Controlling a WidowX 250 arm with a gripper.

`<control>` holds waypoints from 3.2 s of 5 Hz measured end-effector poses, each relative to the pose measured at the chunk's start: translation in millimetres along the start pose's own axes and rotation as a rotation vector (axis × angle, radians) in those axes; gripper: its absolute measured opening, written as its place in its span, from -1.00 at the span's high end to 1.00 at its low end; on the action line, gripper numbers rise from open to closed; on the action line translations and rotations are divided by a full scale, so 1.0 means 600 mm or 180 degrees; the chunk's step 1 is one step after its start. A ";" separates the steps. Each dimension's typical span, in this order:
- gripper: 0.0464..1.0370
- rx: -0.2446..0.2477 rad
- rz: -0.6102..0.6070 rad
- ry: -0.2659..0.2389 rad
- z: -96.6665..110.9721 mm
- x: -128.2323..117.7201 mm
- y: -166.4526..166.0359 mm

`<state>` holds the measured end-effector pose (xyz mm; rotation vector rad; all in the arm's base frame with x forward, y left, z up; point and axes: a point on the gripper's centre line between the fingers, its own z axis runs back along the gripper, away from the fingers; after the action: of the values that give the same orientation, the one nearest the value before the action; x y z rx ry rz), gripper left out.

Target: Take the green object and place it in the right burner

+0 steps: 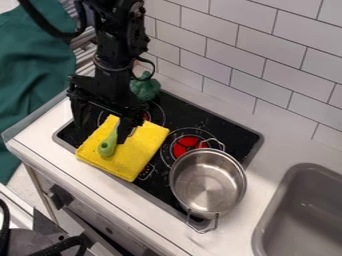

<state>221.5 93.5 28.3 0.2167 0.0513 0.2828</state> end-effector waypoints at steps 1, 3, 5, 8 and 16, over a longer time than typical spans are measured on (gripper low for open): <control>-0.94 0.0003 0.0000 0.0105 -0.013 -0.008 -0.003; -0.94 -0.0017 0.0022 -0.0363 -0.019 0.010 -0.006; -0.94 -0.0307 0.0172 -0.0763 -0.024 0.030 0.026; -0.94 -0.0493 0.0111 -0.0401 -0.101 0.035 0.026; 0.40 -0.0200 -0.0624 -0.0732 -0.006 0.079 -0.044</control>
<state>273.6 82.8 18.0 0.1793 -0.1632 0.0630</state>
